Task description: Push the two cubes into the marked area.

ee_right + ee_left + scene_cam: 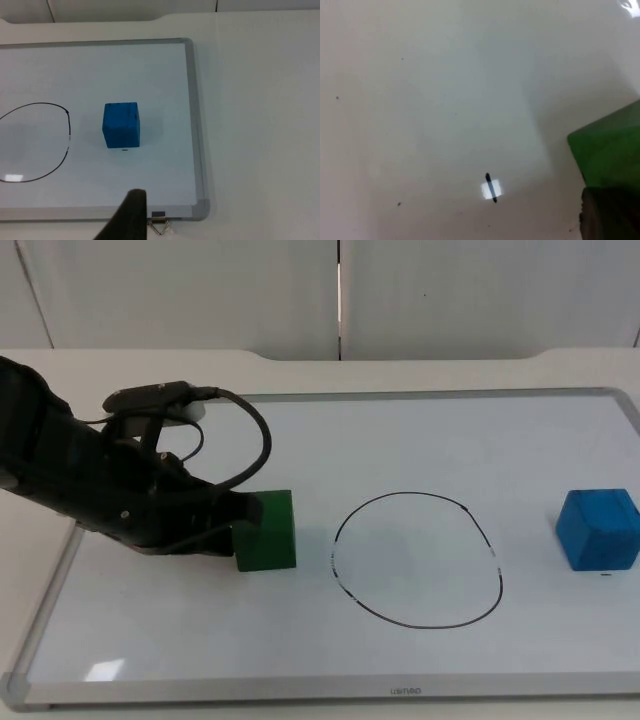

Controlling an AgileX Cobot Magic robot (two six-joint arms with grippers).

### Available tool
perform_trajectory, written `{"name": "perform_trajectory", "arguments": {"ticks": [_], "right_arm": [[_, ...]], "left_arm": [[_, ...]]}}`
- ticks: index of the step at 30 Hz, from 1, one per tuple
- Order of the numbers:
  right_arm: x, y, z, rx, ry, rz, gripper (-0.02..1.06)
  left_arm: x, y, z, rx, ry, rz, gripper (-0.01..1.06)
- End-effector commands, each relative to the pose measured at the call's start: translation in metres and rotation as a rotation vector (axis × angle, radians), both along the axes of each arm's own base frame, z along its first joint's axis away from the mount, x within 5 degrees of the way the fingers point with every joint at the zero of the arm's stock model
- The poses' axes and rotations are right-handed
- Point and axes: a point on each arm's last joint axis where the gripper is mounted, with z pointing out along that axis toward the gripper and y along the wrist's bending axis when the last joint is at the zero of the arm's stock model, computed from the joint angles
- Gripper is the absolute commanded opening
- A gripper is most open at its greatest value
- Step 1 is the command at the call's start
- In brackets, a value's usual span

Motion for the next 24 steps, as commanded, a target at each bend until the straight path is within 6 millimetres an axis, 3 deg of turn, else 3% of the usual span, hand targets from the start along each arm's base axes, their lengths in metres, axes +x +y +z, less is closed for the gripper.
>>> {"name": "perform_trajectory", "arguments": {"ticks": [1, 24], "right_arm": [[0.000, 0.000, 0.000, -0.006, -0.005, -0.003, 1.05], [0.000, 0.000, 0.000, -0.006, -0.005, -0.003, 1.05]], "left_arm": [[-0.002, -0.002, -0.001, -0.010, 0.009, 0.007, 0.00], [0.003, -0.013, 0.007, -0.063, -0.022, -0.045, 0.00]]}}
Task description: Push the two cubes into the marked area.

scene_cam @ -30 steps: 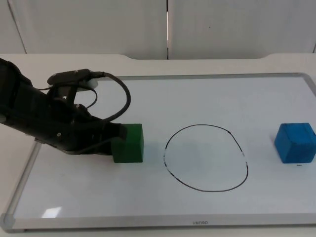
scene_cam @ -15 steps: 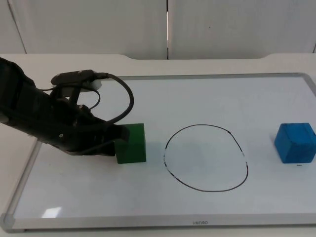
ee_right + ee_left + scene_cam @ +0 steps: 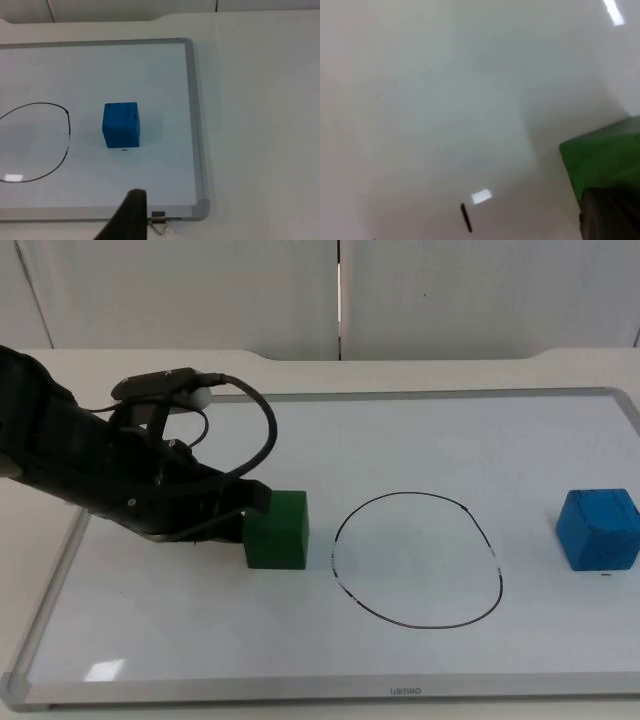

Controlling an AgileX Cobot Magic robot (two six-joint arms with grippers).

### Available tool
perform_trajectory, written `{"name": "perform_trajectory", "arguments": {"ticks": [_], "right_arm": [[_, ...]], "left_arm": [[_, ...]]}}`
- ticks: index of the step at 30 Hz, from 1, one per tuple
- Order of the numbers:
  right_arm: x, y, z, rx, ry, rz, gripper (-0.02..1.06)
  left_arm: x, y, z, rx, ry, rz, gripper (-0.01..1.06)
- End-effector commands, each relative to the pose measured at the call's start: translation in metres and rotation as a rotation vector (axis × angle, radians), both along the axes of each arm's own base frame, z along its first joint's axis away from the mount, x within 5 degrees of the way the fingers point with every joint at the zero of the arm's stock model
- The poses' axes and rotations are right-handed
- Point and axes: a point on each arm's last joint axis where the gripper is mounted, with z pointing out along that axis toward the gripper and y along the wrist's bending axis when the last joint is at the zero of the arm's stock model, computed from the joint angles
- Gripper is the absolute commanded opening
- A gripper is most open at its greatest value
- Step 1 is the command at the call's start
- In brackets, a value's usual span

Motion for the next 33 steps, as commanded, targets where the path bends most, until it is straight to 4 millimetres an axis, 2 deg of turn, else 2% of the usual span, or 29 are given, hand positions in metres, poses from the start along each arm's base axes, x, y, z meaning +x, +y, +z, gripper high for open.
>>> {"name": "perform_trajectory", "arguments": {"ticks": [1, 6, 22, 33], "right_arm": [[0.000, 0.000, 0.000, -0.006, -0.005, -0.003, 1.05], [0.000, 0.000, 0.000, -0.006, -0.005, -0.003, 1.05], [0.000, 0.000, 0.000, -0.006, -0.005, -0.003, 1.05], [0.000, 0.000, 0.000, -0.006, -0.005, -0.003, 1.05]], "left_arm": [[-0.001, -0.007, 0.001, -0.022, 0.002, -0.010, 0.00], [-0.005, -0.016, 0.001, -0.017, 0.002, -0.038, 0.00], [0.002, -0.020, 0.007, -0.026, -0.025, -0.042, 0.00], [-0.001, -0.026, 0.007, -0.025, -0.025, -0.062, 0.00]]}}
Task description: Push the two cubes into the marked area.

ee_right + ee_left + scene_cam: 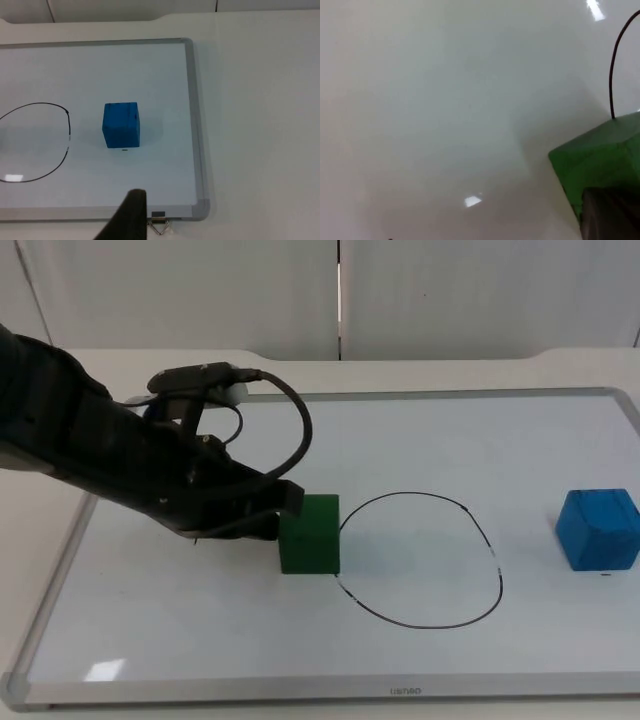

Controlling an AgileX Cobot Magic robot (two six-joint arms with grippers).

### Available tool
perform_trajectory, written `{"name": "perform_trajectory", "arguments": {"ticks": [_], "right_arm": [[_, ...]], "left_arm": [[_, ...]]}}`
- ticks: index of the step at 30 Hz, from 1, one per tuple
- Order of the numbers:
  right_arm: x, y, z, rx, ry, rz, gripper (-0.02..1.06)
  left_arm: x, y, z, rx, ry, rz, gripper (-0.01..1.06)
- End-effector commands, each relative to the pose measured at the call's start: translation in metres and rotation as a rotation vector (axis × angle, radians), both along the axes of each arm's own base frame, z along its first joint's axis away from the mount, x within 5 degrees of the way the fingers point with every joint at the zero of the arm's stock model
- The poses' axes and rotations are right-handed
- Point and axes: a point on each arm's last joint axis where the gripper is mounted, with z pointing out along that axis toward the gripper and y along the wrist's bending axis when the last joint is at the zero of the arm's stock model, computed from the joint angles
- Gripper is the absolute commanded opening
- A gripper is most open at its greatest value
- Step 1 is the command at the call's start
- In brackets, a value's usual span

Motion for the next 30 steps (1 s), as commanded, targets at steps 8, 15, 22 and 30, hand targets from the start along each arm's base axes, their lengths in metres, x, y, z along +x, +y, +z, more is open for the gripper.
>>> {"name": "perform_trajectory", "arguments": {"ticks": [8, 15, 22, 30], "right_arm": [[0.000, 0.000, 0.000, -0.006, -0.005, -0.003, 1.05], [0.000, 0.000, 0.000, -0.006, -0.005, -0.003, 1.05], [0.000, 0.000, 0.000, -0.006, -0.005, -0.003, 1.05], [0.000, 0.000, 0.000, -0.006, -0.005, -0.003, 1.05]], "left_arm": [[-0.003, -0.010, 0.002, -0.016, 0.001, -0.019, 0.00], [-0.004, -0.013, 0.001, -0.018, 0.004, -0.028, 0.00], [-0.004, -0.013, 0.001, -0.020, 0.006, -0.024, 0.00], [0.000, -0.016, 0.000, -0.030, 0.004, -0.028, 0.00]]}}
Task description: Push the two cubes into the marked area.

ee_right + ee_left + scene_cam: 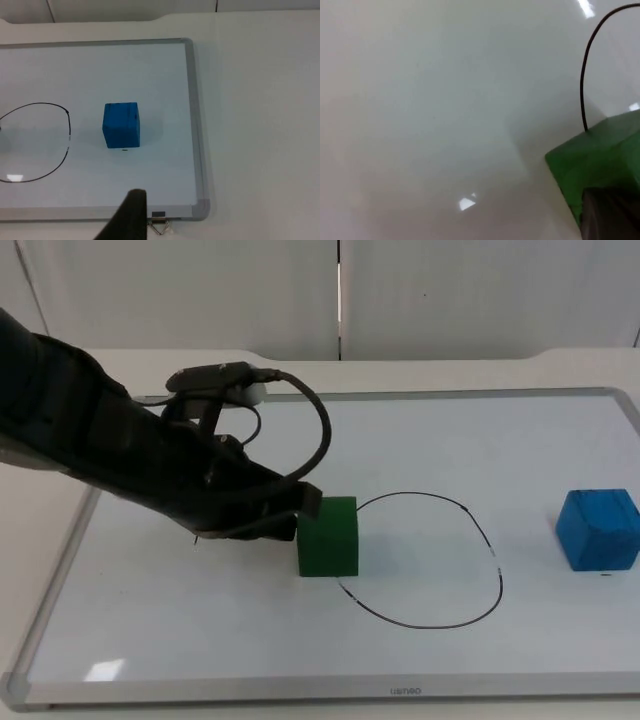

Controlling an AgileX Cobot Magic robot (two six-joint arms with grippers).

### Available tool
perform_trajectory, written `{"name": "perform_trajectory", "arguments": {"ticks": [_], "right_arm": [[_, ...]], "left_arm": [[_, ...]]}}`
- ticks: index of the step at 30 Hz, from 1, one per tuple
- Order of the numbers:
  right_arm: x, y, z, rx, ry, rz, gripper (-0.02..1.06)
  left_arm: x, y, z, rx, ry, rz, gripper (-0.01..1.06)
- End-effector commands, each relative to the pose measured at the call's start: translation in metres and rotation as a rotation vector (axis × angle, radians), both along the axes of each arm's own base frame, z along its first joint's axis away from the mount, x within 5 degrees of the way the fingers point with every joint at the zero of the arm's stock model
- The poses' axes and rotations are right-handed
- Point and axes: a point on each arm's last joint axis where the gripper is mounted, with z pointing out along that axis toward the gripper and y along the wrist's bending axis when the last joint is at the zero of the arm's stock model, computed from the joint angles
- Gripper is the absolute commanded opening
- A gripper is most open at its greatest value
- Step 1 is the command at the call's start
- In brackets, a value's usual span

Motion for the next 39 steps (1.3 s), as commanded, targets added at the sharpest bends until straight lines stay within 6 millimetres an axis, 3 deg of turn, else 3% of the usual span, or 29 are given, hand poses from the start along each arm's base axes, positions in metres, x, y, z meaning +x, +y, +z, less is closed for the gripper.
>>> {"name": "perform_trajectory", "arguments": {"ticks": [1, 27, 39], "right_arm": [[0.000, 0.000, 0.000, -0.006, -0.005, -0.003, 1.05], [0.000, 0.000, 0.000, -0.006, -0.005, -0.003, 1.05], [0.000, 0.000, 0.000, -0.006, -0.005, -0.003, 1.05]], "left_arm": [[-0.001, -0.006, -0.003, -0.022, 0.019, -0.002, 0.00], [-0.004, -0.031, -0.004, -0.012, 0.007, -0.053, 0.00], [0.000, -0.033, -0.001, -0.013, -0.009, -0.050, 0.00]]}}
